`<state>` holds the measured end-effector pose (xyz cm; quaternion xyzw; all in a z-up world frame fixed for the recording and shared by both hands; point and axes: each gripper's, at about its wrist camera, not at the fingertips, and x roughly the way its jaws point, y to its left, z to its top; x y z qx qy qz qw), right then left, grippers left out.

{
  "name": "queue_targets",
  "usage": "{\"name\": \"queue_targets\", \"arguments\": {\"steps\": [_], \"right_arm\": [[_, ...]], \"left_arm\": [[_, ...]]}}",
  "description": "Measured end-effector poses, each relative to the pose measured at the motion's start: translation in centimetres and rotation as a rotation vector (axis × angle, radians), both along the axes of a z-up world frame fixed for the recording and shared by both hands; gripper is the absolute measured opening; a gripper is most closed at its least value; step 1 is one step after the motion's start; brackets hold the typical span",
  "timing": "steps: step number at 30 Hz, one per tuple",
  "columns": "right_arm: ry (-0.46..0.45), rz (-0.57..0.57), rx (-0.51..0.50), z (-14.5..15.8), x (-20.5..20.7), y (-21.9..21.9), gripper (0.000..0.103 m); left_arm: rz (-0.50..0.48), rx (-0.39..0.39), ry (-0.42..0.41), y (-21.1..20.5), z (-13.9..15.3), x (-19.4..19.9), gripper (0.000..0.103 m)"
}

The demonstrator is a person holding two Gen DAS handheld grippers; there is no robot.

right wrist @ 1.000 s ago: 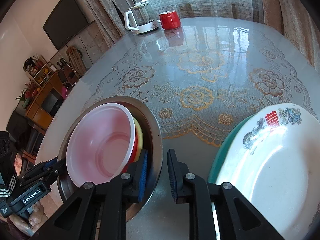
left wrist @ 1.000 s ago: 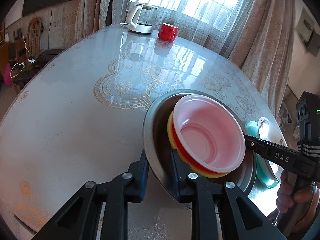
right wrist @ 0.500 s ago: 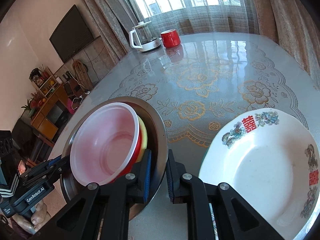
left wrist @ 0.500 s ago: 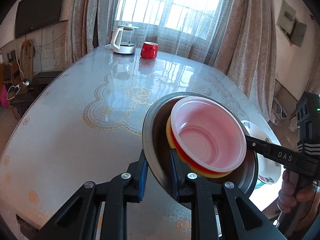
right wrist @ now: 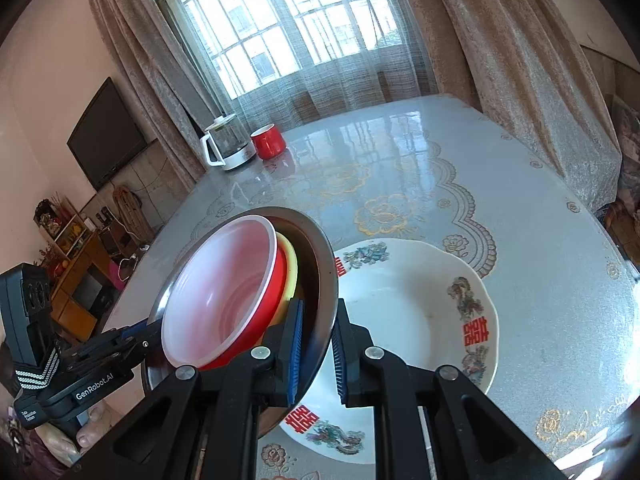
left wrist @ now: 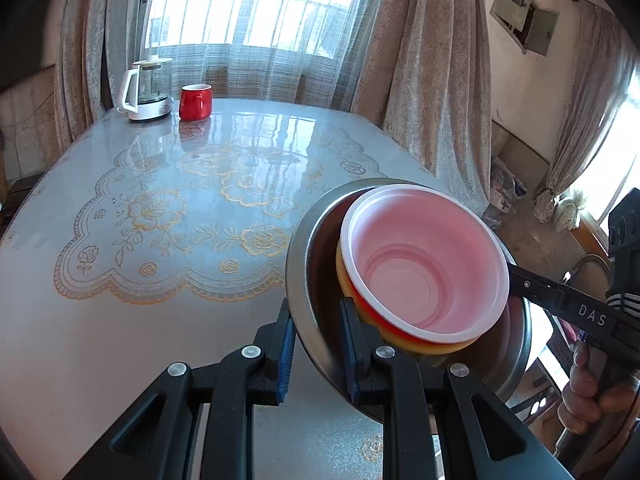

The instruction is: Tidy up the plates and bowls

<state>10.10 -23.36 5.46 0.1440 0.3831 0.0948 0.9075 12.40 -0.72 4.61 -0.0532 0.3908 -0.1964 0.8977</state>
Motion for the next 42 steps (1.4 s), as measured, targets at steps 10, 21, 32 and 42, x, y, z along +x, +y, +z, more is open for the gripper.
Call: {"name": "queue_targets", "arguments": {"steps": [10, 21, 32, 42], "right_arm": [[0.047, -0.112, 0.006, -2.0, 0.4, -4.3, 0.015], [0.115, -0.164, -0.046, -4.7, 0.9, -5.6, 0.014], [0.105, -0.172, -0.021, -5.1, 0.7, -6.2, 0.015], [0.073, -0.168, 0.042, -4.8, -0.7, -6.9, 0.027]], "left_arm": [[-0.053, 0.037, 0.058, -4.9, -1.9, 1.9, 0.021], [-0.085, 0.06, 0.085, -6.4, -3.2, 2.0, 0.022], [-0.06, 0.073, 0.088, -7.0, -3.6, 2.0, 0.022], [-0.043, 0.069, 0.081, -6.9, -3.7, 1.4, 0.024]]}}
